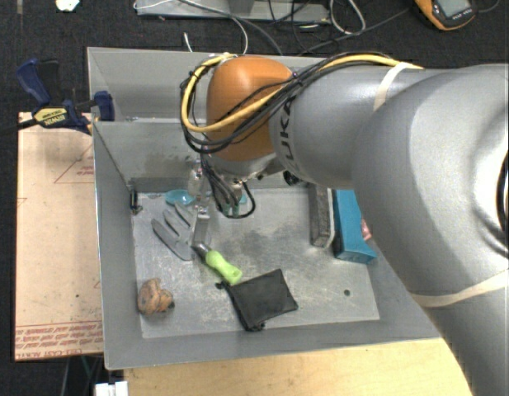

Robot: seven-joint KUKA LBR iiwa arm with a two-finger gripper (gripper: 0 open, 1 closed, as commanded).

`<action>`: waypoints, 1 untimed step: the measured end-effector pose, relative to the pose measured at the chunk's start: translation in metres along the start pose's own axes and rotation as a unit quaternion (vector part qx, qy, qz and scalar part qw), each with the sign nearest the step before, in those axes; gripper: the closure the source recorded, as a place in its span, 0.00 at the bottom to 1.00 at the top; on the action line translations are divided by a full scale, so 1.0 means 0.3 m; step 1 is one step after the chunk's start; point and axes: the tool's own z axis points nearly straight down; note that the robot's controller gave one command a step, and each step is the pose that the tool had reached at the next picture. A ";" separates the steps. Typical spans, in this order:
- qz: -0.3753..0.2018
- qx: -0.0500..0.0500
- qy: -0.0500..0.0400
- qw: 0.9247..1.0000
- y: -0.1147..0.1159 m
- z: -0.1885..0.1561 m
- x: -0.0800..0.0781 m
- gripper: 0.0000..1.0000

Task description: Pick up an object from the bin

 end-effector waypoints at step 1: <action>0.015 0.000 -0.001 1.000 0.000 -0.015 0.039 0.00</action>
Offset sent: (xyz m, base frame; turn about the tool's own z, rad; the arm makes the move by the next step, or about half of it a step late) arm -0.0158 0.0340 0.0759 -0.0194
